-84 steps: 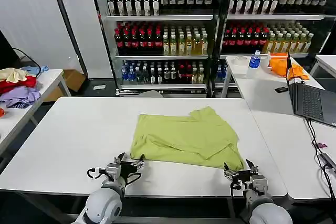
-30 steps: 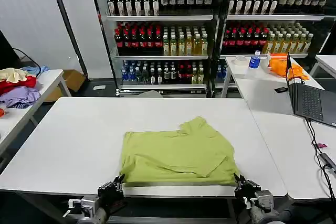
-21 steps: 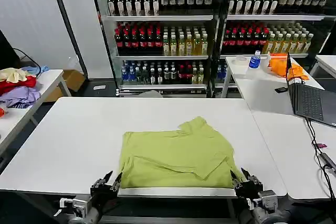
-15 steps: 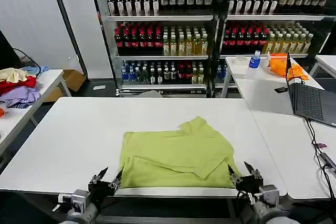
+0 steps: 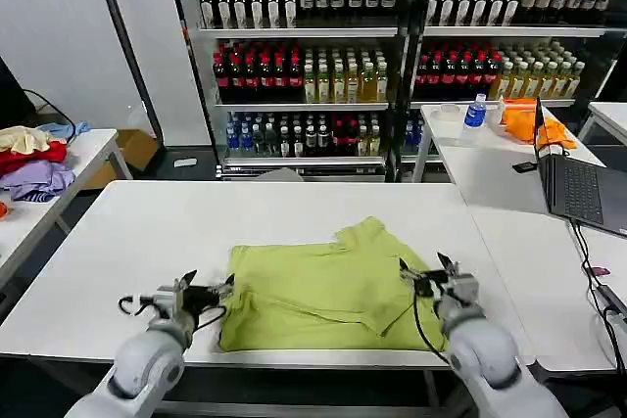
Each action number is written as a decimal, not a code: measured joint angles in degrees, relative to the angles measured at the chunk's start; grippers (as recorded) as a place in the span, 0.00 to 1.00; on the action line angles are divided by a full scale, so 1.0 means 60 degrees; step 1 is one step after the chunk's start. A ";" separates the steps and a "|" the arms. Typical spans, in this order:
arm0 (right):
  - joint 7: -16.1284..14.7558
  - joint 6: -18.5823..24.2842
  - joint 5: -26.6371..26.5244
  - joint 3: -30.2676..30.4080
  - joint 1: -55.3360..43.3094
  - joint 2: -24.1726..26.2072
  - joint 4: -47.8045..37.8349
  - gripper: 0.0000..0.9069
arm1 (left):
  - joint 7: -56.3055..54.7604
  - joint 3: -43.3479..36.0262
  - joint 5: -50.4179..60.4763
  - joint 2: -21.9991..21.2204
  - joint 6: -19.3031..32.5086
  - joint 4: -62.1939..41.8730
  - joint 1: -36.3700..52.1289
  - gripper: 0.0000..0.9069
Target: Fold and organize the clothes.
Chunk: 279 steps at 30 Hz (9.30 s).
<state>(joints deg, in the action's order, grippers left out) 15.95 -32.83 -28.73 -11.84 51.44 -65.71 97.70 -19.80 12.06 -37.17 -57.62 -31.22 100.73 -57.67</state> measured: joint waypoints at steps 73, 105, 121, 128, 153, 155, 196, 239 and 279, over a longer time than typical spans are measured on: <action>-0.0040 0.0108 -0.0948 0.0828 -0.2907 -0.1419 -0.3493 0.00 | 0.0949 -0.0782 -0.1353 -0.0045 0.0851 -0.1461 0.1639 0.03; 0.0239 -0.0049 -0.1244 -0.1129 0.1662 0.0151 0.2653 0.00 | 0.1218 0.0110 -0.1515 0.0840 0.0706 0.0705 -0.0700 0.02; 0.0245 -0.0049 -0.1115 -0.2003 0.3650 0.0020 0.3992 0.00 | 0.1322 0.0105 -0.1129 0.0765 0.0795 0.0889 -0.1298 0.02; 0.0271 -0.0049 -0.1087 -0.2147 0.4187 -0.0150 0.4364 0.00 | 0.1325 0.0121 -0.0945 0.0734 0.0867 0.0822 -0.1341 0.02; -0.0117 0.0045 -0.0146 -0.2481 0.5006 -0.0456 0.4674 1.00 | 0.1091 0.0414 -0.0410 0.0472 0.1086 0.1307 -0.1772 1.00; -0.0154 0.0086 -0.0022 -0.2576 0.5159 -0.0505 0.4794 1.00 | 0.0989 0.0515 -0.0408 0.0396 0.1093 0.1459 -0.1881 1.00; -0.0234 0.0275 0.0472 -0.3468 0.6649 -0.0759 0.5820 1.00 | 0.0470 0.0680 0.0189 -0.1874 0.1448 0.1634 -0.3037 0.02; -0.0227 0.0273 0.0326 -0.3499 0.6476 -0.0768 0.5859 1.00 | 0.0070 0.2952 -0.5656 -0.0504 0.0577 0.2947 -0.2349 0.02; -0.0210 0.0242 0.0016 -0.3450 0.6005 -0.0517 0.5409 1.00 | 0.0243 0.0602 -0.5097 -0.1984 0.0142 0.2349 -0.1489 1.00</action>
<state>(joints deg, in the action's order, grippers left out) 14.68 -31.38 -28.63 -32.54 87.47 -68.80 130.15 -18.34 15.67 -67.75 -69.52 -30.37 114.82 -66.60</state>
